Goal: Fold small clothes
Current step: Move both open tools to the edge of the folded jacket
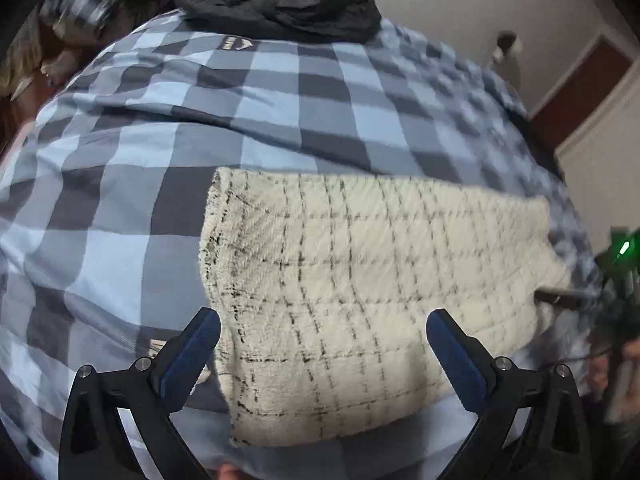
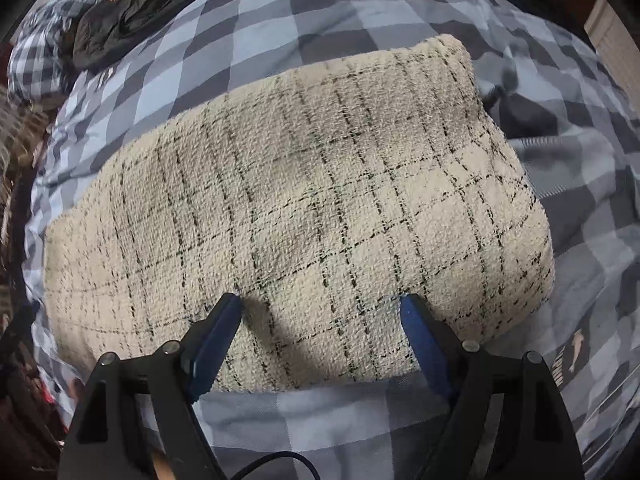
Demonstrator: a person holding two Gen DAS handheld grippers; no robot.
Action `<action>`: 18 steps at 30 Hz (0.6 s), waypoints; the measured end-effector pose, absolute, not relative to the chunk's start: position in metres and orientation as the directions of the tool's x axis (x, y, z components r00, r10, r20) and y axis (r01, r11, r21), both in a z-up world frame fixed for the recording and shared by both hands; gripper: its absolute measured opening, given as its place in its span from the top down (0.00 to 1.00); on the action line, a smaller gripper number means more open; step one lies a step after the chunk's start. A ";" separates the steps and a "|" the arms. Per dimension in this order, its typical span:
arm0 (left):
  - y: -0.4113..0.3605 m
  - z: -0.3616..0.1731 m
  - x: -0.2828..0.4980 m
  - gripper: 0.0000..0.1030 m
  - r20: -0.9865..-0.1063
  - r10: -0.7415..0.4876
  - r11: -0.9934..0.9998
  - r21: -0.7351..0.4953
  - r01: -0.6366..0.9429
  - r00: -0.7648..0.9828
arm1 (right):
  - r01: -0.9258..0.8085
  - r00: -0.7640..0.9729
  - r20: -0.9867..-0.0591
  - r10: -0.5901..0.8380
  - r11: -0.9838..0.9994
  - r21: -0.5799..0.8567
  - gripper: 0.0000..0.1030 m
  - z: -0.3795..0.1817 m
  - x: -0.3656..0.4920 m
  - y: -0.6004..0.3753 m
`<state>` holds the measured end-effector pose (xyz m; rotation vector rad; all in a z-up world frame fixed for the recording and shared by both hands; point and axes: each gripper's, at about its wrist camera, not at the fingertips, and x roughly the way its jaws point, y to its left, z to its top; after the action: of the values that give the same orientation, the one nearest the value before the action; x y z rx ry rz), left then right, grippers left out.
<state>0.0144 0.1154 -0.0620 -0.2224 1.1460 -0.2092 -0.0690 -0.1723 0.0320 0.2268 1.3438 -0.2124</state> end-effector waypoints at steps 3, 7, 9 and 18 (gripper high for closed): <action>0.105 -0.072 0.021 0.00 -0.867 -0.316 0.947 -0.313 0.073 0.385 | 0.270 0.232 -0.973 -0.020 0.962 0.044 0.23 0.037 -0.071 -0.167; 0.067 -0.096 0.027 0.00 -0.923 -0.206 0.974 -0.162 0.158 0.325 | 0.253 0.294 -0.956 0.002 0.964 0.080 0.23 0.047 -0.073 -0.165; 0.054 -0.110 0.033 0.00 -0.948 -0.151 0.983 -0.115 0.143 0.280 | 0.181 0.318 -0.948 0.019 0.980 0.080 0.23 0.046 -0.071 -0.151; 0.031 -0.131 0.038 0.00 -0.949 -0.093 0.993 -0.066 0.099 0.302 | -0.002 0.206 -0.972 -0.116 0.993 -0.119 0.13 0.004 -0.049 -0.126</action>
<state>0.0375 0.0309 -0.1312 0.0058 1.2572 -0.1277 -0.0491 -0.1262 0.0038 -0.1019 1.3616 -0.0800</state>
